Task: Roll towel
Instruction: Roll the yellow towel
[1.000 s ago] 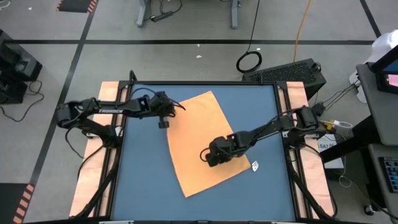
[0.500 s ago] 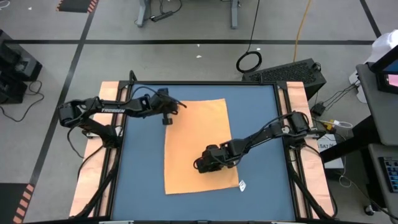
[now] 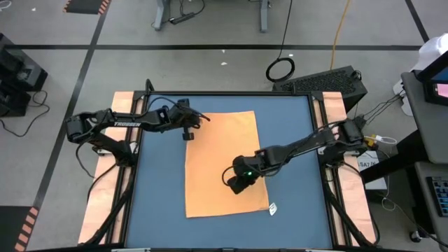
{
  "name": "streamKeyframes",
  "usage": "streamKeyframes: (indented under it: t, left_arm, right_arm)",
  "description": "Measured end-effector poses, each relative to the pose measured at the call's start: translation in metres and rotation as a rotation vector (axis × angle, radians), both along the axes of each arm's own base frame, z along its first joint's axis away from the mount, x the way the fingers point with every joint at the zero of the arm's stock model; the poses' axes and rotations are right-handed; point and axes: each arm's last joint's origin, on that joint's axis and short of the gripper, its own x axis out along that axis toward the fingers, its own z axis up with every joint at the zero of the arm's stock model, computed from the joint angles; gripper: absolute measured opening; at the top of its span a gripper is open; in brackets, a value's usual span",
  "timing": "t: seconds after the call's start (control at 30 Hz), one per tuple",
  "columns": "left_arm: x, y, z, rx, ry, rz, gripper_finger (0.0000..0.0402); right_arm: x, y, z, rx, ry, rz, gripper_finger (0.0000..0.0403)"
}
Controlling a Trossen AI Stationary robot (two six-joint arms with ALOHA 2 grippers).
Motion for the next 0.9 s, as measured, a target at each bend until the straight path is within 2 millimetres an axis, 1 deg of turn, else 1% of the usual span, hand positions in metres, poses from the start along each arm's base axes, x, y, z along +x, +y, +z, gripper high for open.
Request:
streamKeyframes:
  t: [0.2, 0.33, 0.47, 0.57, 0.67, 0.77, 0.8, 0.83, 0.9]
  left_arm:
    - [0.0, 0.0, 0.0, 0.001, 0.007, 0.004, 0.0008]
    - [-0.001, 0.001, 0.0, 0.027, 0.018, 0.042, 0.0012]
    - [-0.002, 0.003, 0.0, 0.032, 0.015, 0.055, 0.0047]
    - [-0.002, 0.005, 0.001, 0.063, 0.006, 0.121, 0.008]
    - [-0.004, 0.006, 0.002, 0.111, 0.025, 0.179, 0.0108]
    - [-0.005, 0.007, 0.003, 0.117, 0.023, 0.208, 0.0131]
    - [-0.005, 0.006, 0.003, 0.115, 0.026, 0.207, 0.0138]
    - [-0.005, 0.006, 0.003, 0.115, 0.026, 0.206, 0.0146]
    - [-0.004, 0.006, 0.003, 0.112, 0.018, 0.202, 0.0161]
  right_arm:
    - [-0.022, -0.012, 0.047, -0.07, -0.124, 0.093, 0.0]
    - [-0.044, -0.026, 0.075, -0.125, -0.156, 0.069, 0.0]
    - [-0.069, -0.039, 0.099, -0.136, -0.166, 0.029, 0.0]
    - [-0.087, -0.044, 0.113, -0.138, -0.168, 0.014, 0.0]
    - [-0.1, -0.048, 0.121, -0.154, -0.168, -0.004, 0.0005]
    - [-0.105, -0.054, 0.127, -0.16, -0.195, -0.01, 0.0016]
    - [-0.104, -0.057, 0.13, -0.145, -0.226, -0.013, 0.0022]
    - [-0.102, -0.062, 0.136, -0.127, -0.296, -0.015, 0.0027]
    - [-0.097, -0.072, 0.158, -0.108, -0.529, -0.027, 0.0038]
